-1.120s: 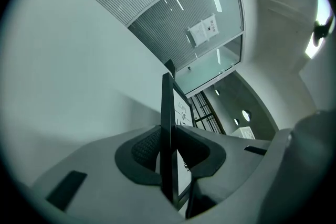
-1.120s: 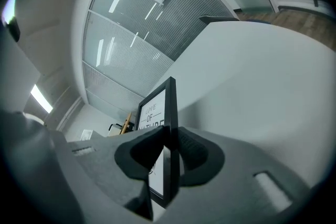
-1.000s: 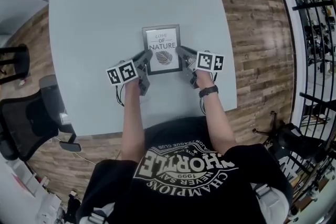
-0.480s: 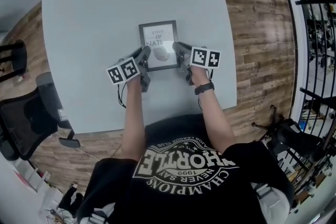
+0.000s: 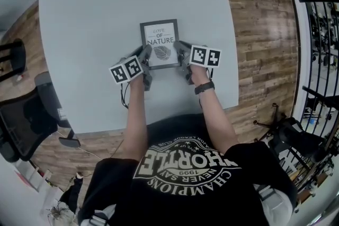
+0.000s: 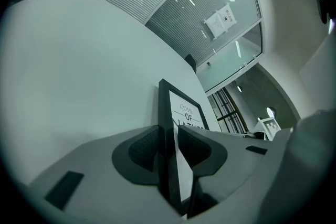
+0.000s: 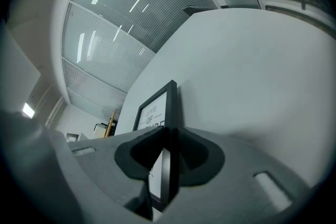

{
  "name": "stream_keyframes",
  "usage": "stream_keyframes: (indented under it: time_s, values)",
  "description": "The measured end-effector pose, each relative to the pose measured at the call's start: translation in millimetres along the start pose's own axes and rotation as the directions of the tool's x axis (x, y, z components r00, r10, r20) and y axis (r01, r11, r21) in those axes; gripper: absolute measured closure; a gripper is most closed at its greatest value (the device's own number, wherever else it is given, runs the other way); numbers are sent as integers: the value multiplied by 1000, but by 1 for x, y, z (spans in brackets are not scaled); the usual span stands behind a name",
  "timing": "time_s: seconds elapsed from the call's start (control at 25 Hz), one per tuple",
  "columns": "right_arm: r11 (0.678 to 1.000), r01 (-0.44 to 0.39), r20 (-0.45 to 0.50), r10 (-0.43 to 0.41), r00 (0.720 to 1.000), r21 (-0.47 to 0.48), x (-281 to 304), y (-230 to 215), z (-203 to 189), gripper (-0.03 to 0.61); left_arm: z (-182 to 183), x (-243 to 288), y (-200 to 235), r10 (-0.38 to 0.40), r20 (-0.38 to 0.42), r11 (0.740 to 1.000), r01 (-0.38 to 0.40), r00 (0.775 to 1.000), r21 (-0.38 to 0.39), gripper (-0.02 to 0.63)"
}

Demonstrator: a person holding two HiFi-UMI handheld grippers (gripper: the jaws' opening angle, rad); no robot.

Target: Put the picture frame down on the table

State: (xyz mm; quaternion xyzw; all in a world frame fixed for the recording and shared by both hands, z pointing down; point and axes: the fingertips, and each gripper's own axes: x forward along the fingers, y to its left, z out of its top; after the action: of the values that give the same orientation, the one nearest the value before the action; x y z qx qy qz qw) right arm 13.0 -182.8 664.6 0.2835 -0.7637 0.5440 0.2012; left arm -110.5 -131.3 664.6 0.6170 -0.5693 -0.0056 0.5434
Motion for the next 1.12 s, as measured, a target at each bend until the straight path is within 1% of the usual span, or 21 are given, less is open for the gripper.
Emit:
stream_keyframes:
  time_s: [0.56, 0.72, 0.76, 0.84, 0.96, 1.04, 1.08, 1.12]
  values:
    - [998, 62, -31, -61, 998, 21, 6, -10, -12, 488, -7, 4, 6, 32, -50, 999, -30, 998, 33, 511]
    - [997, 76, -32, -76, 997, 20, 6, -11, -13, 483, -7, 3, 5, 59, -60, 997, -56, 996, 61, 507]
    - [997, 77, -33, -76, 997, 19, 6, -11, -14, 478, -8, 3, 4, 62, -65, 996, -57, 996, 71, 494]
    - [998, 69, -36, -69, 997, 13, 6, -8, -15, 455, -10, 3, 1, 58, -74, 995, -52, 996, 85, 456]
    - [998, 54, -44, -55, 997, -26, 7, -1, -16, 382, -11, 1, -2, 61, -75, 993, -53, 995, 104, 416]
    - [996, 56, -56, -59, 997, -65, 6, 4, -18, 323, -10, -4, -5, 65, -66, 991, -57, 996, 119, 410]
    - [994, 63, -63, -69, 996, -84, 4, 5, -19, 300, -9, -6, -6, 65, -62, 990, -56, 996, 126, 404]
    - [991, 77, -70, -85, 994, -105, 2, 6, -20, 291, -9, -8, -8, 62, -60, 990, -54, 996, 132, 402]
